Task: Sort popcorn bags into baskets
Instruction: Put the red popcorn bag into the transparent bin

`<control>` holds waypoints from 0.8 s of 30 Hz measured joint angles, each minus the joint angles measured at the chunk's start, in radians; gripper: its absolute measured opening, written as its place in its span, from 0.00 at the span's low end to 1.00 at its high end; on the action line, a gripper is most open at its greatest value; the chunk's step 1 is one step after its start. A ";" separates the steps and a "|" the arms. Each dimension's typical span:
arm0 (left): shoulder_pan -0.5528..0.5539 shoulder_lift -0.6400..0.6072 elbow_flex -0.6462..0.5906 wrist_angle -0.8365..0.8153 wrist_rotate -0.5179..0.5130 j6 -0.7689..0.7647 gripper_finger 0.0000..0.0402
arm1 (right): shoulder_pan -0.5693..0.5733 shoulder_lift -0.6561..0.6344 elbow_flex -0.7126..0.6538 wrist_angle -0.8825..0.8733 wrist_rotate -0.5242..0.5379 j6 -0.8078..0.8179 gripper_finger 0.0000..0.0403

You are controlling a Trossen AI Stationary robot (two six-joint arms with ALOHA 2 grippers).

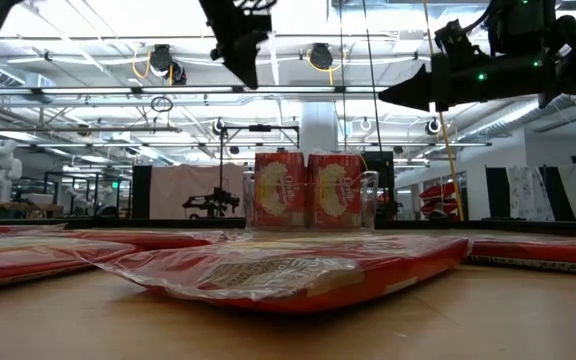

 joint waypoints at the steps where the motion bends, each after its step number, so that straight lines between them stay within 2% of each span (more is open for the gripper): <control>1: -0.016 -0.011 -0.013 0.006 0.027 -0.002 0.15 | 0.008 0.000 0.000 0.001 -0.014 0.004 0.29; 5: -0.089 -0.068 -0.137 0.032 0.089 -0.014 0.11 | 0.057 0.000 0.007 -0.001 -0.019 0.041 0.29; 8: -0.148 -0.133 -0.291 0.139 0.089 -0.035 0.09 | 0.106 0.000 0.028 -0.036 -0.016 0.082 0.29; 14: -0.266 -0.253 -0.549 0.371 0.090 -0.069 0.09 | 0.230 0.000 0.119 -0.328 -0.009 0.180 0.29; 20: -0.365 -0.343 -0.702 0.540 0.088 -0.096 0.09 | 0.376 0.000 0.220 -0.646 -0.004 0.406 0.29; 24: -0.428 -0.378 -0.784 0.613 0.086 -0.125 0.09 | 0.488 0.000 0.243 -0.770 0.029 0.576 0.29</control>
